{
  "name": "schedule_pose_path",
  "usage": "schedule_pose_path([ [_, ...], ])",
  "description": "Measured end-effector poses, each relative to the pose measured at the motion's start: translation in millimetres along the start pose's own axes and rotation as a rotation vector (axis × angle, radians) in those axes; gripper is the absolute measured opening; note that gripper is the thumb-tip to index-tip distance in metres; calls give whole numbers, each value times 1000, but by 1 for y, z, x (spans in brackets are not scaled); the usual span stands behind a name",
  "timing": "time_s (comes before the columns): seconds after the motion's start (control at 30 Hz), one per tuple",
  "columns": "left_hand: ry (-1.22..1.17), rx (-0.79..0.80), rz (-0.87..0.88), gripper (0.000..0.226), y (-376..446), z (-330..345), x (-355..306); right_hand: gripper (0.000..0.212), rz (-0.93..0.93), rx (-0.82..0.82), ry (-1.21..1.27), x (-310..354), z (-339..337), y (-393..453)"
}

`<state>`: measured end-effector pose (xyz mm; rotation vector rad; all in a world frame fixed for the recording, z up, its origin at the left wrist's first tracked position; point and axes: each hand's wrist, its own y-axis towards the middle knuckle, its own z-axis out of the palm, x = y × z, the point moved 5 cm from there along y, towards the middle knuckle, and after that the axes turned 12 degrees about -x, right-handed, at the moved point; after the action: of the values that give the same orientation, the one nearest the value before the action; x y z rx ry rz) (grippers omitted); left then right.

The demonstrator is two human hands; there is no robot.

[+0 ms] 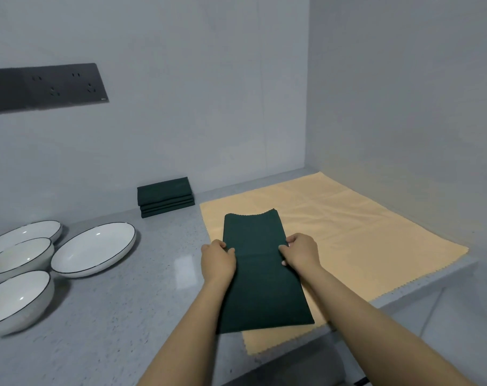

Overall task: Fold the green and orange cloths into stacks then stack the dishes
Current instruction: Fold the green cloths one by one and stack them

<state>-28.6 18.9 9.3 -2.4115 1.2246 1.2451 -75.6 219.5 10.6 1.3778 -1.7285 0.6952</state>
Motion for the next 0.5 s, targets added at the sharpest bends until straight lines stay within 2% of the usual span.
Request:
schedule_pose_path([
  [0.07,-10,-22,-37,22,6,1,3,29,10,-2,-22,3,0,1],
  [0.13,-29,-29,-87,18,12,5,5,12,29,7,-51,4,3,5],
  [0.2,-42,-34,-123,14,13,6,6,20,51,-11,-51,1,6,10],
  [0.37,-122,-61,-188,15,13,9,9,22,105,-25,-6,-4,8,14],
  [0.5,-299,-36,-255,13,8,3,10,18,228,-10,258,-11,5,14],
])
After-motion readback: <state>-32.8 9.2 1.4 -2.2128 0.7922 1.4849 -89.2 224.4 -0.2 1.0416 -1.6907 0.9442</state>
